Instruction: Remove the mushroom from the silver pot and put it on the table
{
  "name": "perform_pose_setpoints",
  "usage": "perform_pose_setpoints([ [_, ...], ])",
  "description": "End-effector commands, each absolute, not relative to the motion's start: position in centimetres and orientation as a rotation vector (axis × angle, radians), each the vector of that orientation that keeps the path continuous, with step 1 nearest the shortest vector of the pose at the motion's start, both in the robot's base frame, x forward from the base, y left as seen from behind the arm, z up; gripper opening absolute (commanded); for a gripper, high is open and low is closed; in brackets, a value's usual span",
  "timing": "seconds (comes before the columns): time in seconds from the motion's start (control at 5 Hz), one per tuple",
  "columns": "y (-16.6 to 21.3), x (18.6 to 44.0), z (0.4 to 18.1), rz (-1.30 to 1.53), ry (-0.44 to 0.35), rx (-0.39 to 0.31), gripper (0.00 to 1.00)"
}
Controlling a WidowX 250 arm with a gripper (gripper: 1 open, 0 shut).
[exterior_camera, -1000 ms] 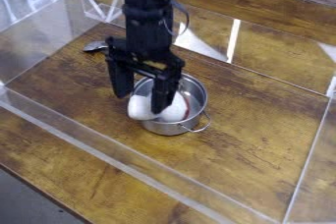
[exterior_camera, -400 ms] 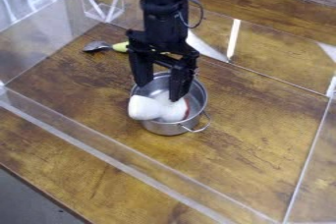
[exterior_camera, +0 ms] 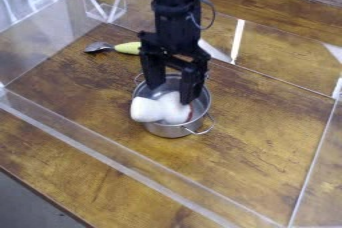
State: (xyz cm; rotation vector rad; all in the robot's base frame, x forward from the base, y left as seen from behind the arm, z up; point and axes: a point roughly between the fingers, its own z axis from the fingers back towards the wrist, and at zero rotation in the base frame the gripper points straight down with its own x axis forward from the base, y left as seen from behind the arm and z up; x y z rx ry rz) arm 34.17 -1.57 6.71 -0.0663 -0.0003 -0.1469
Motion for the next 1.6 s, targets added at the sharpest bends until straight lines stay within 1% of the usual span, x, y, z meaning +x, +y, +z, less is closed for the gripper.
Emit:
perform_pose_setpoints([
  [0.0,-0.7,33.8,6.6,-0.098,-0.042,-0.071,1.0],
  [0.6,-1.2,33.1,4.8,-0.073,-0.048,-0.085,1.0],
  [1.0,1.6,35.4,5.8,-0.096,-0.04,-0.096,1.0],
  [1.4,0.7,34.8,7.9,-0.146,-0.031,-0.124,1.0],
])
